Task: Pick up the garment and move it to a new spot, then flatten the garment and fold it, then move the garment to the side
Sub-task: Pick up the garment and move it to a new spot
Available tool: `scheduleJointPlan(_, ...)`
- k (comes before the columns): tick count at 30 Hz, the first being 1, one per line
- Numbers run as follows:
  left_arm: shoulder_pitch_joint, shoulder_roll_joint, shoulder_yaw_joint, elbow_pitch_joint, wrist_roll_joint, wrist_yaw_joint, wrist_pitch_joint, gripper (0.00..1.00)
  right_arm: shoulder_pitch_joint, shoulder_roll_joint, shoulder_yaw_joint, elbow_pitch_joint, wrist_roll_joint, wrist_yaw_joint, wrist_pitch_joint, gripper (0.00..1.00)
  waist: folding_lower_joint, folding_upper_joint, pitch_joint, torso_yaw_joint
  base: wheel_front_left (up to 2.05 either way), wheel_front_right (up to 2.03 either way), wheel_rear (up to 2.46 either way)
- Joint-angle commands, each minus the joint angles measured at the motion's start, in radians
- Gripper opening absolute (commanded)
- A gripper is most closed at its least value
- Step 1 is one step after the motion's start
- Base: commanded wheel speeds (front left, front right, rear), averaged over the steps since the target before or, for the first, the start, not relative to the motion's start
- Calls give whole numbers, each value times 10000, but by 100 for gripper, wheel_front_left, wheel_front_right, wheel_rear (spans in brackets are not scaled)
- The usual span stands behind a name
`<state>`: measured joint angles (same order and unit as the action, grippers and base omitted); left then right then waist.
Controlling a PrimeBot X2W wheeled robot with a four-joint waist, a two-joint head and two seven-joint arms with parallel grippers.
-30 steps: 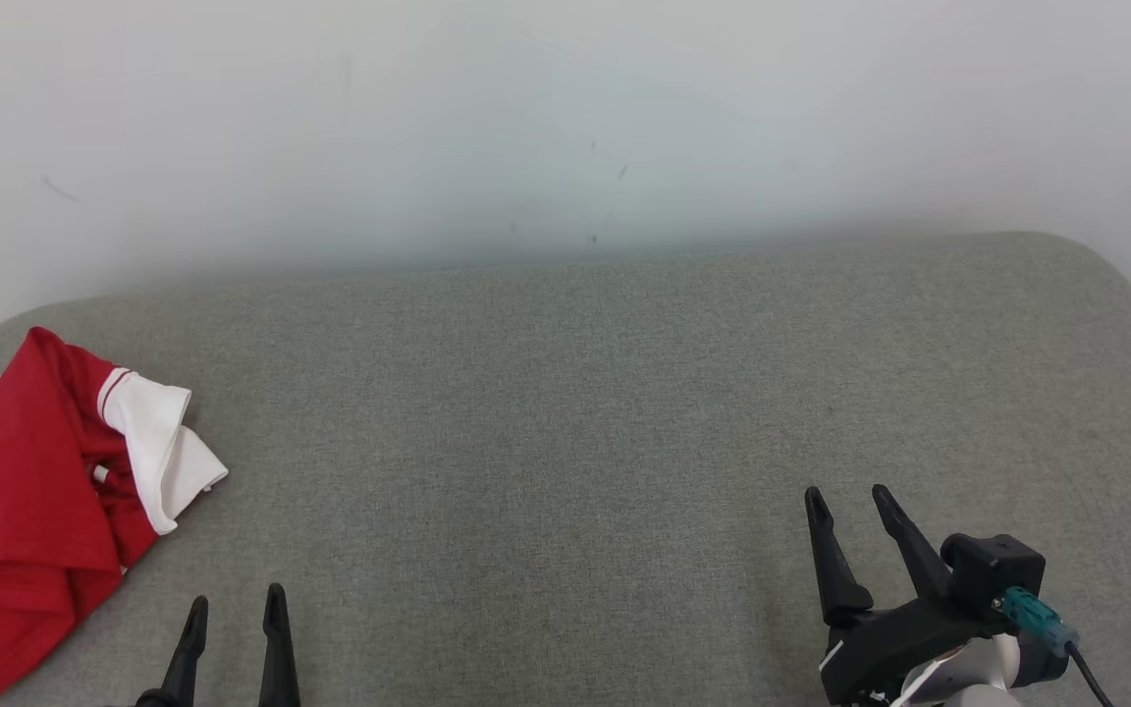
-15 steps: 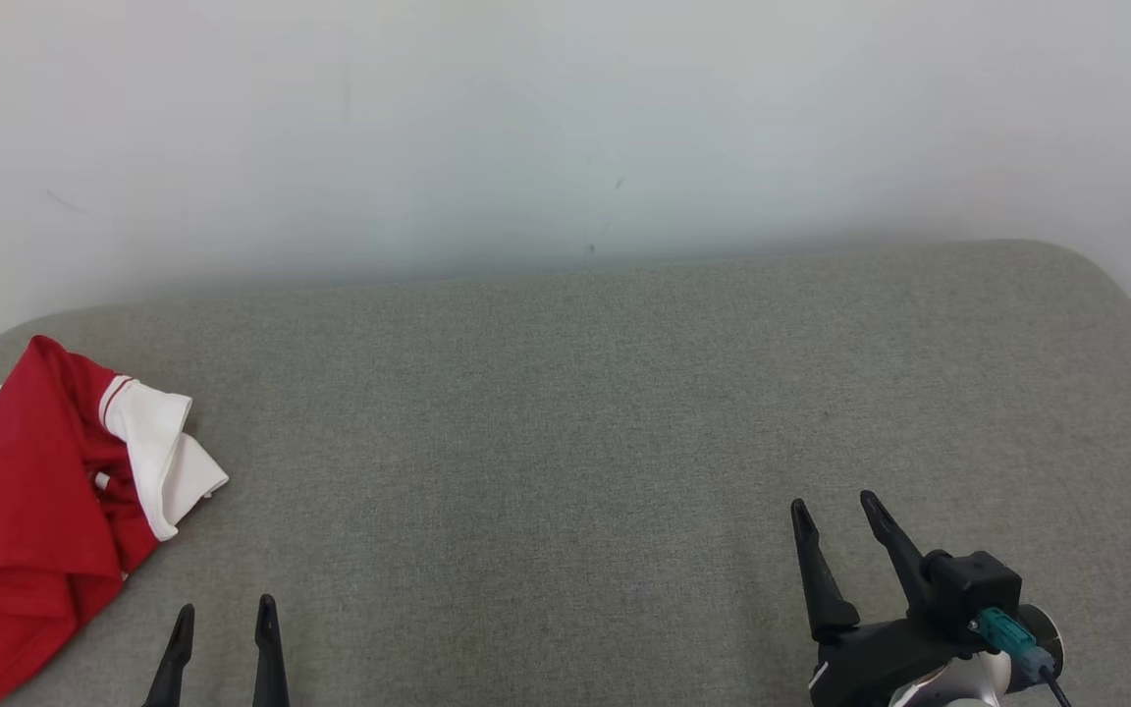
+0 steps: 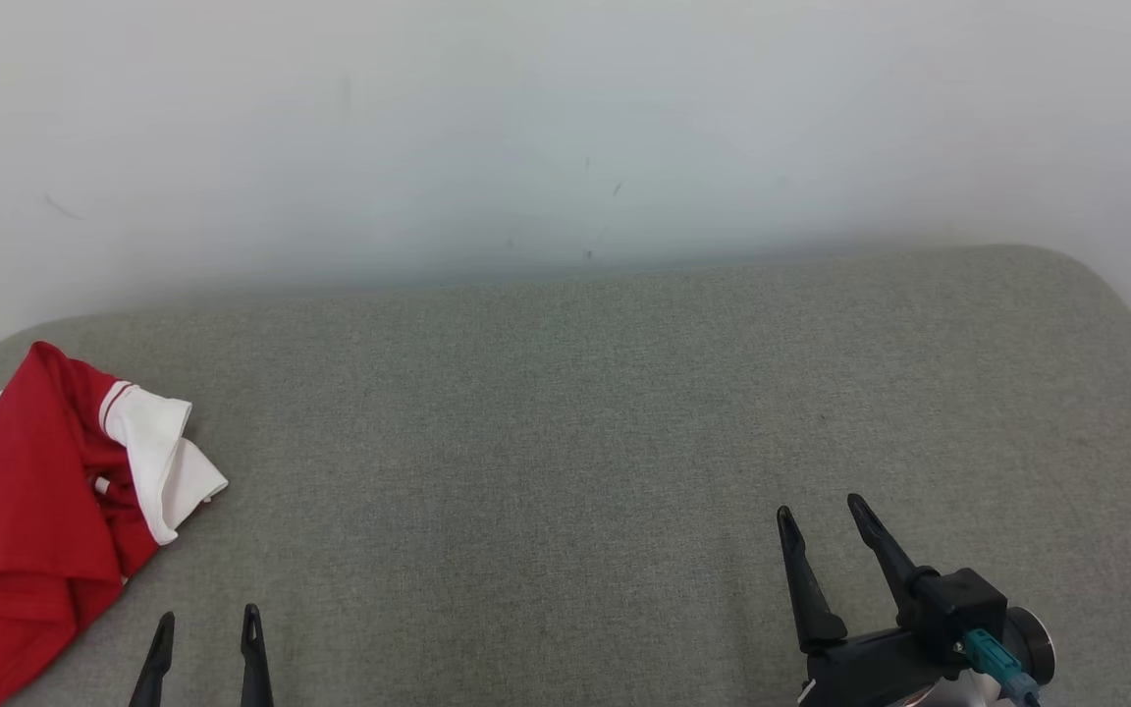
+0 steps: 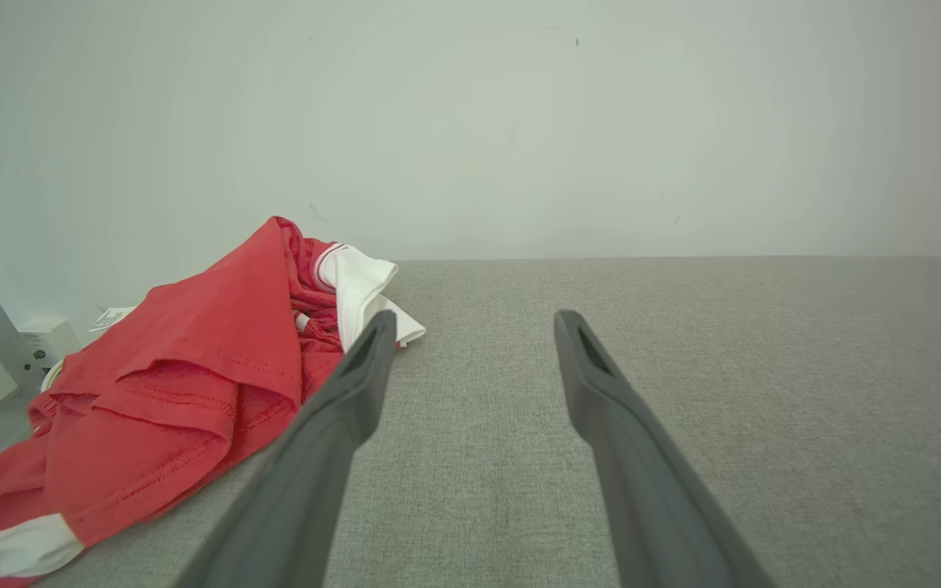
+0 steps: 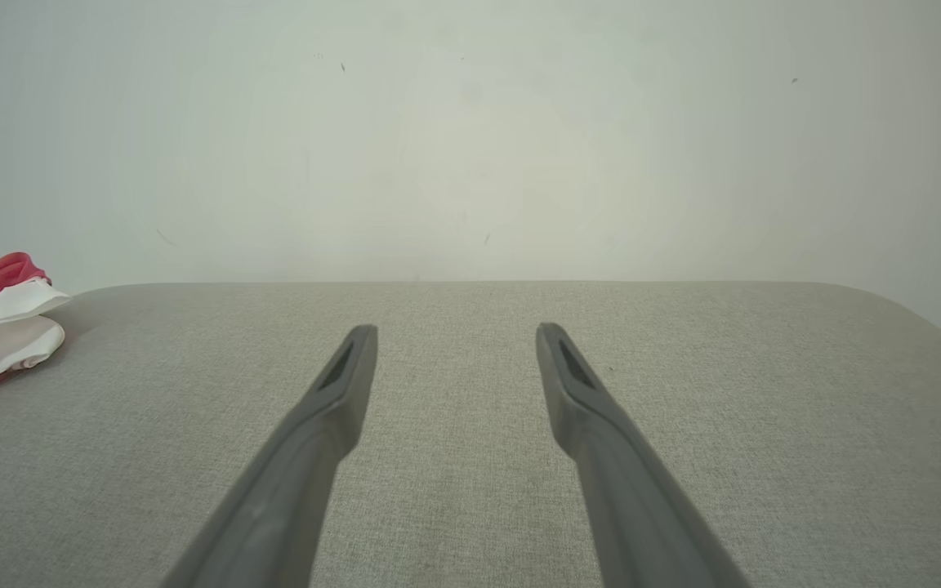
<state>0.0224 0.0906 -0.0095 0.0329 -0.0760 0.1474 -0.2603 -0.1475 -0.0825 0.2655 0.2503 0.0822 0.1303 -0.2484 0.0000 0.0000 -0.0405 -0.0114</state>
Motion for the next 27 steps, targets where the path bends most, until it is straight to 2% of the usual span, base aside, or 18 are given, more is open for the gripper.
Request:
scheduleJointPlan(1, 188, 56, 71, -76, 224, 49, -27, 100, 169, 47, 19, -61, -156, 7, -119, 100, 0, 0, -6, -4, 0, 0, 0)
scheduleJointPlan(27, 137, 114, 224, 52, 295, -21, -27, 100, 287, 179, -75, 70, 116, 7, -192, 100, 0, 0, -29, 166, 0, 0, 0)
